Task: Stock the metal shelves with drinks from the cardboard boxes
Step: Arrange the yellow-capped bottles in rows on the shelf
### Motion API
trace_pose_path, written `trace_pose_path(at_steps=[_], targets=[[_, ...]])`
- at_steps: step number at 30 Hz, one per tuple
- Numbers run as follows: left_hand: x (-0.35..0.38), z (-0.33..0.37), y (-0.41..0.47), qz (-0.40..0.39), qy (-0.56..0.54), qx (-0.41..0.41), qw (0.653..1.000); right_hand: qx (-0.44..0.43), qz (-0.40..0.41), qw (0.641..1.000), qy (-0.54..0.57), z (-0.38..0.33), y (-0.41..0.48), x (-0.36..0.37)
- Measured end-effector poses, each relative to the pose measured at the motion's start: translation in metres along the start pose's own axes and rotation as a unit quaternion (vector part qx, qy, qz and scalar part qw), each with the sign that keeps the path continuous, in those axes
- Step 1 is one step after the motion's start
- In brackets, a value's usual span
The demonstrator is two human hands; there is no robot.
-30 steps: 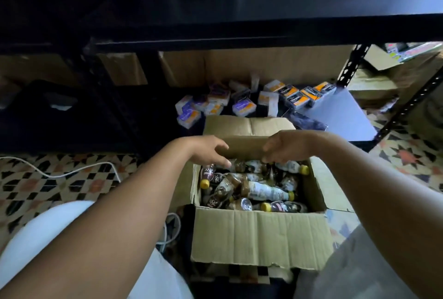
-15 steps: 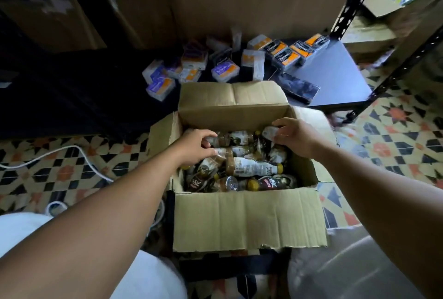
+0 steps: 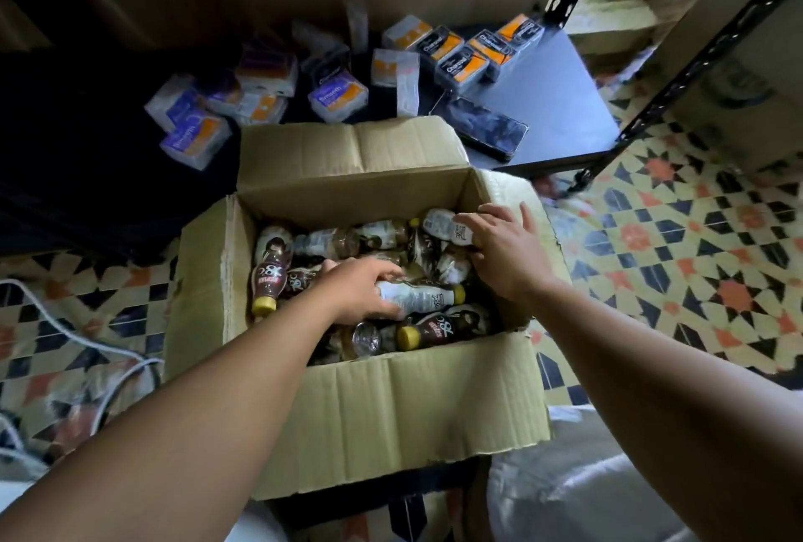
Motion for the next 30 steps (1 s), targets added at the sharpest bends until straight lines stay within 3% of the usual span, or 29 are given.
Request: trace_pose_path(at_steps=[4,11,18,22,30], targets=[[-0.004,-0.012,0.005,-0.014,-0.055,0.013,0.998,-0.001,0.064,0.997,-0.039,0.003,-0.005,0.012],[-0.017,-0.015,-0.004,0.030,-0.230,0.048,0.972,0.087,0.135,0.972,0.172,0.010,-0.001,-0.005],[-0.038,-0.020,-0.011,0.096,-0.335,0.070,0.935,0.138,0.163,0.887,0.409,-0.002,0.004,-0.030],[-0.054,-0.020,-0.026,0.134,-0.396,0.073,0.906,0.161,0.166,0.810,0.539,-0.010,0.007,-0.043],[-0.110,0.008,-0.086,0.245,-0.417,0.134,0.865,0.095,0.204,0.749,0.624,-0.040,-0.003,-0.121]])
Point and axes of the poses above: each hand's wrist, its own y-axis towards the middle knuckle, its own x-axis out of the palm, z = x × y, the point moved 4 cm from there along y, towards the middle knuckle, and after that the axes turned 9 degrees about -y, right-handed, at the moved point
